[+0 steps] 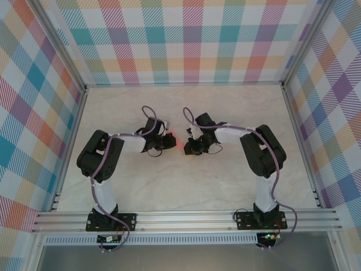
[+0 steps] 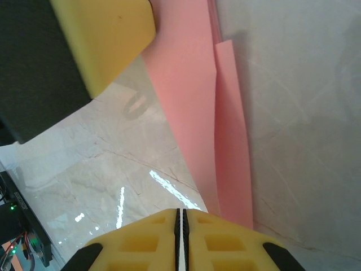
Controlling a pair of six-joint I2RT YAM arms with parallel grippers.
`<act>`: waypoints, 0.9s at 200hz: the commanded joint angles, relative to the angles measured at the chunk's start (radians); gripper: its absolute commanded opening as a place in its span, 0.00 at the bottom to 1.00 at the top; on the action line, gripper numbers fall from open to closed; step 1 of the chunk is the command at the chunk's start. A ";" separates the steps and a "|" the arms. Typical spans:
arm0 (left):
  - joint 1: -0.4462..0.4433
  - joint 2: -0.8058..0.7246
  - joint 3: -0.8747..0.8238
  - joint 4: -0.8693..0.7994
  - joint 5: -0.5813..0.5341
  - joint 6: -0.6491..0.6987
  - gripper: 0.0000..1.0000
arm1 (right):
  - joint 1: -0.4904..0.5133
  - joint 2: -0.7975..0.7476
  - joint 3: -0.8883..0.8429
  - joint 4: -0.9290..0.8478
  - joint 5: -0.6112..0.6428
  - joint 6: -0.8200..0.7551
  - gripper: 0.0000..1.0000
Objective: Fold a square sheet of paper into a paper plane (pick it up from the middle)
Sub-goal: Fold the wing for the fifth time at the center of the table.
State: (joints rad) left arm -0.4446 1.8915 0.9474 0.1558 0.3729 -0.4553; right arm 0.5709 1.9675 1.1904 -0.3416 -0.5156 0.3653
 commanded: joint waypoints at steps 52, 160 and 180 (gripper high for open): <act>0.000 0.049 -0.008 -0.100 -0.077 0.020 0.08 | -0.019 0.031 -0.004 0.007 -0.017 0.011 0.12; 0.001 0.052 -0.009 -0.096 -0.074 0.019 0.09 | -0.025 0.042 -0.037 0.000 -0.006 -0.003 0.12; 0.000 0.052 -0.007 -0.095 -0.075 0.019 0.08 | -0.026 0.046 -0.040 -0.002 -0.002 -0.003 0.12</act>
State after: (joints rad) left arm -0.4446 1.8915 0.9474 0.1558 0.3729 -0.4549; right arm 0.5503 1.9789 1.1725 -0.3298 -0.5209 0.3759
